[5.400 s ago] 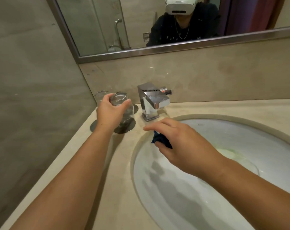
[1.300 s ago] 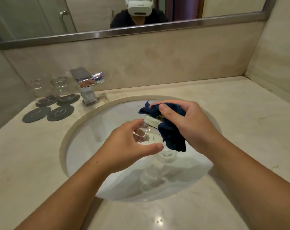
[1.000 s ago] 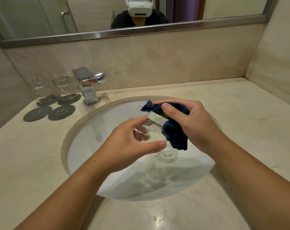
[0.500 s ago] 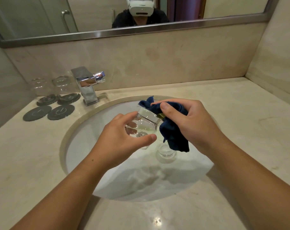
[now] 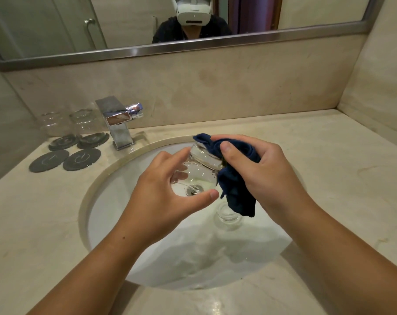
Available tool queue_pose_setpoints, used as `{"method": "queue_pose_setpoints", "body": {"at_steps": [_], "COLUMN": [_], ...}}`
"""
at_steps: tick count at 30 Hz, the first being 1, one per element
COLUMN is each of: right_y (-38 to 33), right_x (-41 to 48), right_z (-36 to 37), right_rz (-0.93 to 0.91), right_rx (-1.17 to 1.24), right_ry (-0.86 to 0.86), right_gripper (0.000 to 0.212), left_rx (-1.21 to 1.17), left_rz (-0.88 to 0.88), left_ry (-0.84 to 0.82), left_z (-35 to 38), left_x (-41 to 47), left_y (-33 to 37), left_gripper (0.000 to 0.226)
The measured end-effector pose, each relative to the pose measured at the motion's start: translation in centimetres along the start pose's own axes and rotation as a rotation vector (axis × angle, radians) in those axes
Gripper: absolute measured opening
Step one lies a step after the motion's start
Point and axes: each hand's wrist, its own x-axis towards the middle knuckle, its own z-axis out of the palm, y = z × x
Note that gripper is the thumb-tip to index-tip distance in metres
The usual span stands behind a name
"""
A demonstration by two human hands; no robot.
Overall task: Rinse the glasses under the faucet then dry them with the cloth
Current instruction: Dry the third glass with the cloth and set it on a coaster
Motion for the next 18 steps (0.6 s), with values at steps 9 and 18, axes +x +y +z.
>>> {"method": "queue_pose_setpoints", "body": {"at_steps": [9,18], "right_y": [-1.0,-0.6], "right_x": [-0.3,-0.7], "right_z": [-0.4,0.7], "right_rz": [-0.065,-0.082], "right_rx": [-0.263,-0.202], "right_ry": [0.019,0.015], "right_gripper": [0.019,0.029], "left_rx": [0.245,0.073], "left_rz": [0.093,-0.099], "left_ry": [-0.086,0.006], "left_z": [0.8,0.1], "left_x": [-0.3,0.5], "left_y": [-0.3,-1.0], "left_gripper": [0.090,0.078]}}
